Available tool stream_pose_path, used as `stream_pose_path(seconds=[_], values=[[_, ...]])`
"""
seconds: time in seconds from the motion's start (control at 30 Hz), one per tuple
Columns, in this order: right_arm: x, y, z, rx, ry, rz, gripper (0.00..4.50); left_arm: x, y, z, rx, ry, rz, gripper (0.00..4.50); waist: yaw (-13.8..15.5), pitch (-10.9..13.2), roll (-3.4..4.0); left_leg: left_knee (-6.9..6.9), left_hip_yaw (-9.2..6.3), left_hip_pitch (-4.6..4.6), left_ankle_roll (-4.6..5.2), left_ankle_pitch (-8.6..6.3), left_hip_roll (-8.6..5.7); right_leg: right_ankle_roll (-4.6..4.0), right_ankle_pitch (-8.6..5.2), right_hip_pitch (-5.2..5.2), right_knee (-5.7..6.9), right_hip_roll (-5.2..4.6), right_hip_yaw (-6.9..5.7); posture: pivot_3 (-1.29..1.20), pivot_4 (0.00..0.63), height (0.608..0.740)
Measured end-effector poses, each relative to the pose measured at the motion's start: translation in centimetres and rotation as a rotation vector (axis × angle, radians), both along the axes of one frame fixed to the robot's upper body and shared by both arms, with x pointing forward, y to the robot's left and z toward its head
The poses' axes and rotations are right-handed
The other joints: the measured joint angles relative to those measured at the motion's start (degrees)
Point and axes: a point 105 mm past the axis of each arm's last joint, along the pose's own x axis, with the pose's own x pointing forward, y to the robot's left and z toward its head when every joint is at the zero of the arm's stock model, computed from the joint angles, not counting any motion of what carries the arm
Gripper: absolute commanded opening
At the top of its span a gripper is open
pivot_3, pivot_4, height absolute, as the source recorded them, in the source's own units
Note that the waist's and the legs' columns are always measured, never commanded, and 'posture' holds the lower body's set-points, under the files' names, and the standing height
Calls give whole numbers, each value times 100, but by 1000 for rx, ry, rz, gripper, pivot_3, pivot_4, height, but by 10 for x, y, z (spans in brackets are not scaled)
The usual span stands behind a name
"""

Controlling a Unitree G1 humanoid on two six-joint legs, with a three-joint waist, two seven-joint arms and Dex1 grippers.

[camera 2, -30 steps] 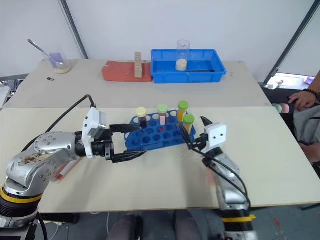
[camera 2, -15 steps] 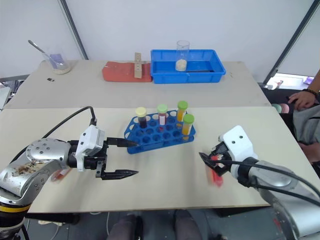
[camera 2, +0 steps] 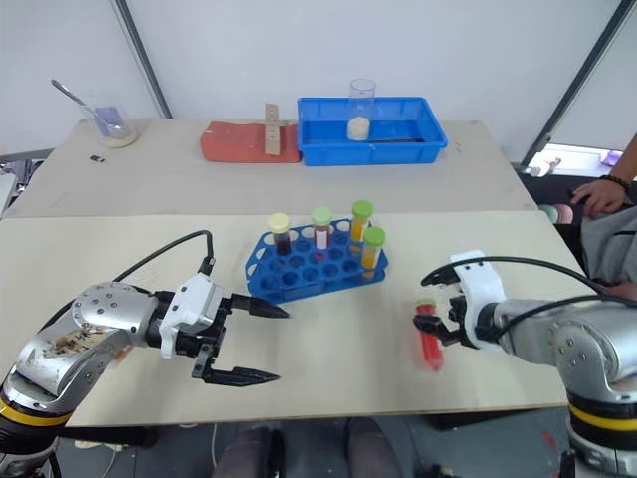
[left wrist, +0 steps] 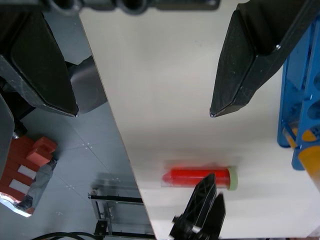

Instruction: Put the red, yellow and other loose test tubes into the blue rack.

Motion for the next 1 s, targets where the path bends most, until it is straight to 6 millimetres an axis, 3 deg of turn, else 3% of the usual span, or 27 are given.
stream_pose_path(seconds=[0.17, 0.27, 0.47, 0.53, 0.73, 0.87, 1.0], values=[[5, 0, -4, -10, 87, 1, 4347, -3, -5, -3, -5, 4, -11, 4500, 5, 0, 0, 0, 0, -10, 0, 0, -2, 4, 1, -1, -11, 0, 3, 0, 150, 740], [5, -1, -6, -15, 143, 4, 3536, -6, -7, -4, -11, 4, -18, 4500, 6, 0, 0, 0, -1, -12, 1, 0, -2, 6, 1, -1, -12, 0, 3, 0, 150, 740], [0, 0, -8, -18, 224, 16, 1458, -7, -9, -10, -14, 13, -1, 4500, 4, 0, 0, 2, -1, -9, 1, 0, -1, 9, 3, 0, -10, 0, 4, 0, 150, 740], [1, 2, -8, -19, 230, 18, 986, -8, -11, -10, -18, 11, 0, 4500, -2, 0, 0, 2, -1, -9, 1, 0, -1, 11, 4, 0, -10, 0, 4, 0, 150, 740], [-1, 7, -4, -1, 232, 48, 975, -8, -9, -11, -29, 7, 20, 4500, 5, 0, 0, 2, -1, -15, 1, 0, -1, 13, 5, -3, -11, 0, 5, 0, 150, 740], [-9, 30, 30, 93, 110, 204, 975, 6, 8, -4, -51, -13, 121, 4500, 4, 1, 2, 2, -3, -10, 2, 0, 8, 18, 8, -3, -10, 6, 1, 0, 150, 740], [-12, 72, 70, 335, -154, 363, 975, 15, 24, 2, -87, -17, 213, 4500, 6, 1, 1, 0, -8, -11, 1, 0, 12, 32, 16, -3, -10, 11, -3, 0, 150, 740]])
